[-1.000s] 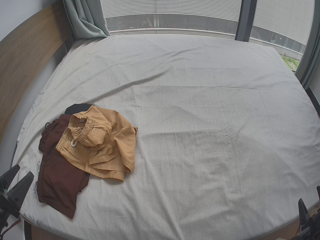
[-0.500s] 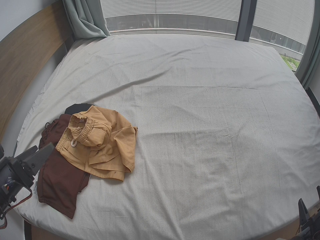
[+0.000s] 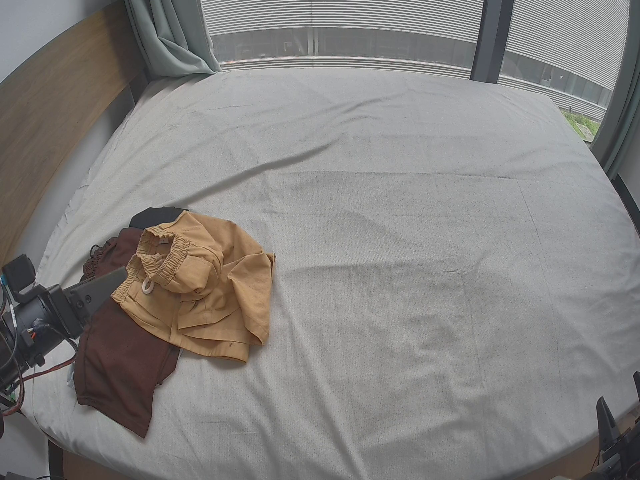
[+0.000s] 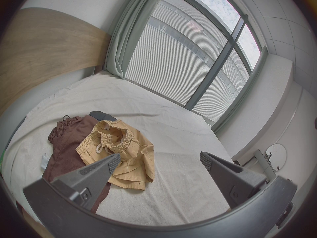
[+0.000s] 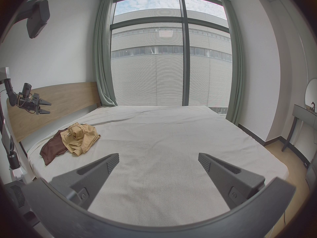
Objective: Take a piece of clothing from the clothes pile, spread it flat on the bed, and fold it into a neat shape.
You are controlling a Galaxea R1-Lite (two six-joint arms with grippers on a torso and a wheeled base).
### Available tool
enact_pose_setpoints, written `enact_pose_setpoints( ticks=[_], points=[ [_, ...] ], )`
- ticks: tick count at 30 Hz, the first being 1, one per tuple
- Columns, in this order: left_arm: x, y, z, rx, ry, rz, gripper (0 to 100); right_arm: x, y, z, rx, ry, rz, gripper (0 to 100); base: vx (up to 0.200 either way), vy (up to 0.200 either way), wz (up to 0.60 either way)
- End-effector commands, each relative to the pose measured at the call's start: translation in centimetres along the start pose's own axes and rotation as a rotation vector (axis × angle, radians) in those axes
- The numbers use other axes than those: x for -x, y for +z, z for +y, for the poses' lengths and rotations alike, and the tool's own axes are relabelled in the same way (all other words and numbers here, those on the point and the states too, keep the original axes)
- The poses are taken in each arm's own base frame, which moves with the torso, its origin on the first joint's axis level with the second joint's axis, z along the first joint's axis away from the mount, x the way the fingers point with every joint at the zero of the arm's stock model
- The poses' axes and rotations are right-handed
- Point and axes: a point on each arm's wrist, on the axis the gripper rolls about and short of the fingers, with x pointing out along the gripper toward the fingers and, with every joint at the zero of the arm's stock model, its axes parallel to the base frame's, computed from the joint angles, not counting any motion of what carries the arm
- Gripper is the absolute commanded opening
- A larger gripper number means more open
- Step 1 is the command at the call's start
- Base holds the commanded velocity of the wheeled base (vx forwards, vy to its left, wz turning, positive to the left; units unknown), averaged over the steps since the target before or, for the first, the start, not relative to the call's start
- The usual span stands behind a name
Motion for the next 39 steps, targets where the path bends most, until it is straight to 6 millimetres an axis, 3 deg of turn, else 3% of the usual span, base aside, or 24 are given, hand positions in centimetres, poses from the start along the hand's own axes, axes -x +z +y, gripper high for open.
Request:
enact_pose_setpoints(
  ticks=[1, 10, 17, 39],
  points=[
    [-1.3, -0.1, 1.6, 0.021, 0.022, 0.049, 100, 0.0, -0.5, 0.0, 0.0, -0.001, 0.004, 100, 0.0, 0.0, 0.0],
    [-2.9, 1.0, 3.6, -0.034, -0.007, 0.084, 100, 0.0, -0.5, 0.0, 0.0, -0.001, 0.004, 100, 0.0, 0.0, 0.0],
    [-3.9, 1.9, 4.1, -0.047, -0.036, 0.084, 100, 0.0, -0.5, 0.0, 0.0, -0.001, 0.004, 100, 0.0, 0.0, 0.0],
    [-10.4, 3.4, 8.0, -0.065, -0.037, 0.14, 100, 0.0, -0.5, 0.0, 0.0, -0.001, 0.004, 100, 0.0, 0.0, 0.0]
  ],
)
